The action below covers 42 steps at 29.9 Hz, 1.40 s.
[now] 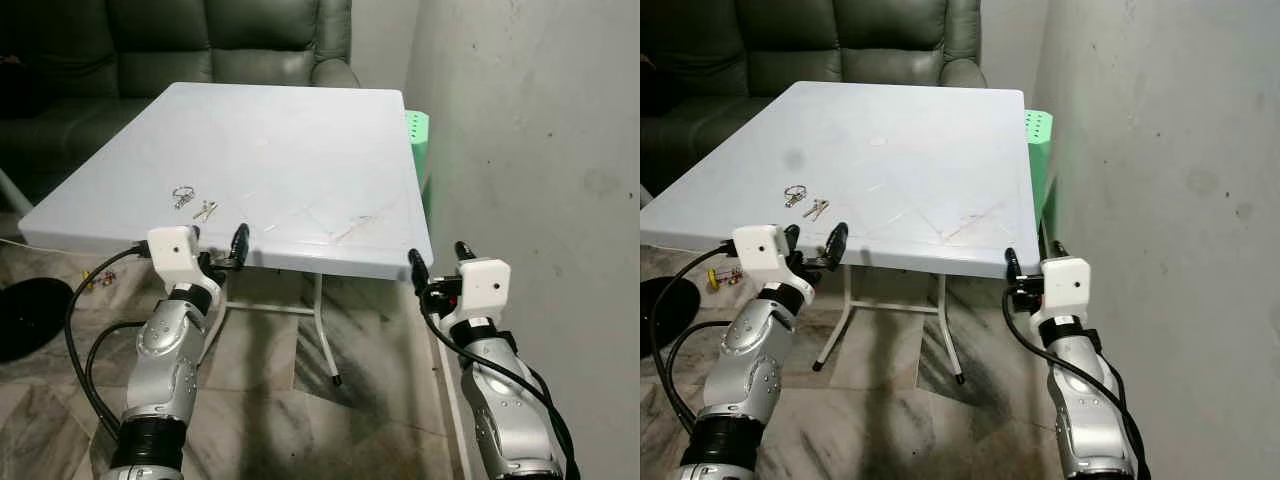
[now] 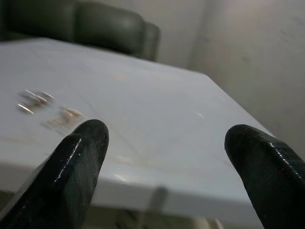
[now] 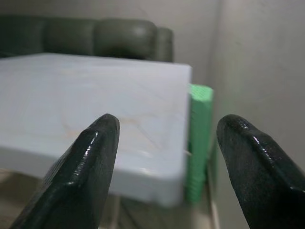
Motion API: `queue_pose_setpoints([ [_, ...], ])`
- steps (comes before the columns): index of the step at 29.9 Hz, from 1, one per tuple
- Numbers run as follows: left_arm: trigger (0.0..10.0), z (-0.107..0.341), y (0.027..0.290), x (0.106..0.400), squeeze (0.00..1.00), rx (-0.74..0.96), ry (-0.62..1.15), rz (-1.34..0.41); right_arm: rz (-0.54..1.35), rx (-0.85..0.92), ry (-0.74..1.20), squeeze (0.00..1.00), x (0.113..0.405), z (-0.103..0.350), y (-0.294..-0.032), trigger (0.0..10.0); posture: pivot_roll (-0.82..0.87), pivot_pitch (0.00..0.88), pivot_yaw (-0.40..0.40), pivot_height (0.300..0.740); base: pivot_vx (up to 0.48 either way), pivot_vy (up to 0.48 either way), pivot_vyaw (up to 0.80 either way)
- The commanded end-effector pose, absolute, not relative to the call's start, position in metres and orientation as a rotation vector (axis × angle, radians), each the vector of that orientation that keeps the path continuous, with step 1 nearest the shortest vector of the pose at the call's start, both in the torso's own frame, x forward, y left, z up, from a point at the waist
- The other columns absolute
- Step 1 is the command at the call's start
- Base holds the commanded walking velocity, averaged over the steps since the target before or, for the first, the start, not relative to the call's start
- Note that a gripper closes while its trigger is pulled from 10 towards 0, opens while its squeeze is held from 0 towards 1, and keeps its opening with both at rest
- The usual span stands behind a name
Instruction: Hang keys on a hook
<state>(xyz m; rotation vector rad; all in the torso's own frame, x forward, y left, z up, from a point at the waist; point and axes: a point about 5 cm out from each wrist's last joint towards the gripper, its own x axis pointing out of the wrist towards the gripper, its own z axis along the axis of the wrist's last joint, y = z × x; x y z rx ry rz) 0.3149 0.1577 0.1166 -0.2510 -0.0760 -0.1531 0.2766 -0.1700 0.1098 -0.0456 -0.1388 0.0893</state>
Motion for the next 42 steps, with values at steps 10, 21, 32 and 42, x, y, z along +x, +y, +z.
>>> queue_pose_setpoints([
  [10, 10.0, 0.1188, 0.1696, 0.3131, 0.00, -0.273, -0.073, -0.134, 0.101, -0.011, -0.172, 0.00, 0.2745, 0.1183, -0.1668, 10.0, -0.08, 0.000, -0.010, 0.740, 0.000, 0.125, 0.00],
  [21, 10.0, 0.1196, 0.1663, 0.3135, 0.00, -0.296, -0.071, -0.146, 0.110, -0.004, -0.169, 0.00, 0.2732, 0.1181, -0.1664, 10.0, -0.08, 0.000, -0.014, 0.740, 0.000, 0.405, 0.00],
  [32, 10.0, 0.1211, 0.1648, 0.3145, 0.00, -0.301, -0.073, -0.150, 0.124, 0.001, -0.167, 0.00, 0.2736, 0.1182, -0.1650, 10.0, -0.08, 0.000, -0.017, 0.740, 0.000, 0.470, 0.00],
  [42, 10.0, 0.1208, 0.1639, 0.3146, 0.00, -0.304, -0.069, -0.150, 0.131, 0.003, -0.165, 0.00, 0.2727, 0.1182, -0.1642, 10.0, -0.08, 0.000, -0.020, 0.740, 0.000, 0.480, 0.00],
])
